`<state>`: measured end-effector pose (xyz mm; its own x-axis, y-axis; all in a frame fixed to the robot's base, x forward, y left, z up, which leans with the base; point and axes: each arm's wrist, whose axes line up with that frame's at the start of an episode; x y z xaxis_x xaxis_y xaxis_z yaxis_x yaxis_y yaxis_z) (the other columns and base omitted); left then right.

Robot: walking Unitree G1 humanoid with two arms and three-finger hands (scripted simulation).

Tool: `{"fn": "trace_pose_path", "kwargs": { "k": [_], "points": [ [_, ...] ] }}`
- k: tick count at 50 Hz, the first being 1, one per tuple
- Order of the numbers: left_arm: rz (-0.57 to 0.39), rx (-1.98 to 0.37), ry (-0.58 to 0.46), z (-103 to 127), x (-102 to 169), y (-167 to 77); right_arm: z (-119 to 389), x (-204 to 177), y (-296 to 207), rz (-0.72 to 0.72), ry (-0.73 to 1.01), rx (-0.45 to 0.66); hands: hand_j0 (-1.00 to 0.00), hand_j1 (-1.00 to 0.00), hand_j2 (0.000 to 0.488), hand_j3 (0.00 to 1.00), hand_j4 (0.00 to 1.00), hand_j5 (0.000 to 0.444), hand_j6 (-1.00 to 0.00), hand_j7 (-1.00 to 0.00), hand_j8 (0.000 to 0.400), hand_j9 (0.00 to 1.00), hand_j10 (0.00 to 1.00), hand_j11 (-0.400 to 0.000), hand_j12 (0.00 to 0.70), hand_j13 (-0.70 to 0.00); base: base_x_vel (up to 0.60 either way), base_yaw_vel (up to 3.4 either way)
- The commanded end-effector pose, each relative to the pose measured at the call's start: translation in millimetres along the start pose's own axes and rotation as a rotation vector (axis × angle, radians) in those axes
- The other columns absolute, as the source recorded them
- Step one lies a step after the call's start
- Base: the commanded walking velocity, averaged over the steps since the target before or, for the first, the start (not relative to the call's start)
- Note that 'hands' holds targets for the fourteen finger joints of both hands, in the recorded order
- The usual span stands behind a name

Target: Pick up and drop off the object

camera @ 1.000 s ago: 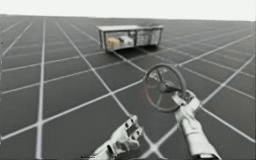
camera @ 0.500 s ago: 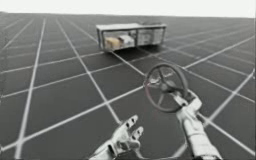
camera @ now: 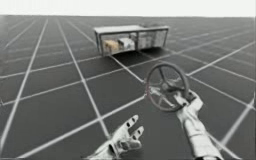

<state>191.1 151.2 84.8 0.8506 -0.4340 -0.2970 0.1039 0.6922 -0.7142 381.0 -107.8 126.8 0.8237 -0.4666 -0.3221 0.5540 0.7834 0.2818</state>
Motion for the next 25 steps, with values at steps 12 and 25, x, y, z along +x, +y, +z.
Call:
{"fn": "trace_pose_path", "kwargs": {
  "k": [12,25],
  "points": [
    [-0.007,0.016,0.005,1.2,2.0,-4.6,9.0,2.3,-3.8,-0.002,-0.027,0.032,0.00,0.00,0.000,1.00,1.00,0.000,0.00,0.00,0.000,1.00,1.00,-0.400,0.000,-0.700,0.55,0.10],
    [-0.007,0.016,0.005,1.2,2.0,-4.6,9.0,2.3,-3.8,-0.002,-0.027,0.032,0.00,0.00,0.000,1.00,1.00,0.000,0.00,0.00,0.000,1.00,1.00,-0.400,0.000,-0.700,0.57,0.06]
  ]
}}
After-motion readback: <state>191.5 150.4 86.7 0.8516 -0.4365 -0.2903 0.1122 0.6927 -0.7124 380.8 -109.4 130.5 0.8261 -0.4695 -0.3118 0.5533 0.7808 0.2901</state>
